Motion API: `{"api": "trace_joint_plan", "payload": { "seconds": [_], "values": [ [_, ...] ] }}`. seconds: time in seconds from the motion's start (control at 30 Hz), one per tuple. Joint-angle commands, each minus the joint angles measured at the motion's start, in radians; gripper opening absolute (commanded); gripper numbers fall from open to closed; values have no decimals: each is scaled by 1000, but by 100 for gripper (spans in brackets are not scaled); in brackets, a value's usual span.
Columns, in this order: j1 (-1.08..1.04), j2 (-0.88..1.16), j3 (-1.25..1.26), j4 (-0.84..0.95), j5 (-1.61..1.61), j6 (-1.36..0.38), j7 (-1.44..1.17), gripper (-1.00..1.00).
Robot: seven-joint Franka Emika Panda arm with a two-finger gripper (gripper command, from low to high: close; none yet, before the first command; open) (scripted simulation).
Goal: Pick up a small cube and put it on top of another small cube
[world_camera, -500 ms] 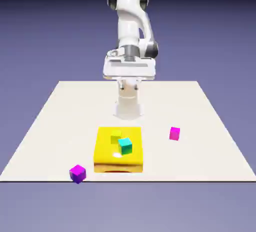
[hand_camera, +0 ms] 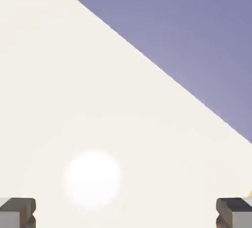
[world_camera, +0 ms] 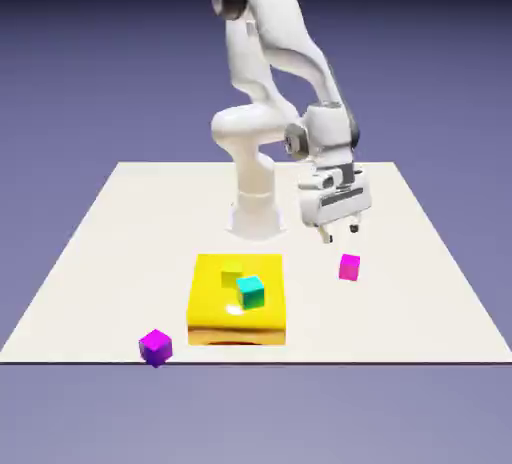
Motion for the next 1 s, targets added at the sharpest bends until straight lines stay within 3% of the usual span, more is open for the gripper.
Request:
{"api": "trace_joint_plan", "payload": {
  "seconds": [0.0, 0.27, 0.57, 0.6, 0.97],
  "values": [
    [36, 24, -2, -3, -2, -9, -16, 0],
    [259, 168, -15, -23, -16, -62, -111, 0],
    [253, 462, -9, 24, -12, 185, -112, 0],
    [253, 462, -9, 24, -12, 185, -112, -100],
    [259, 168, -15, -23, -16, -62, -111, -100]
  ]
}}
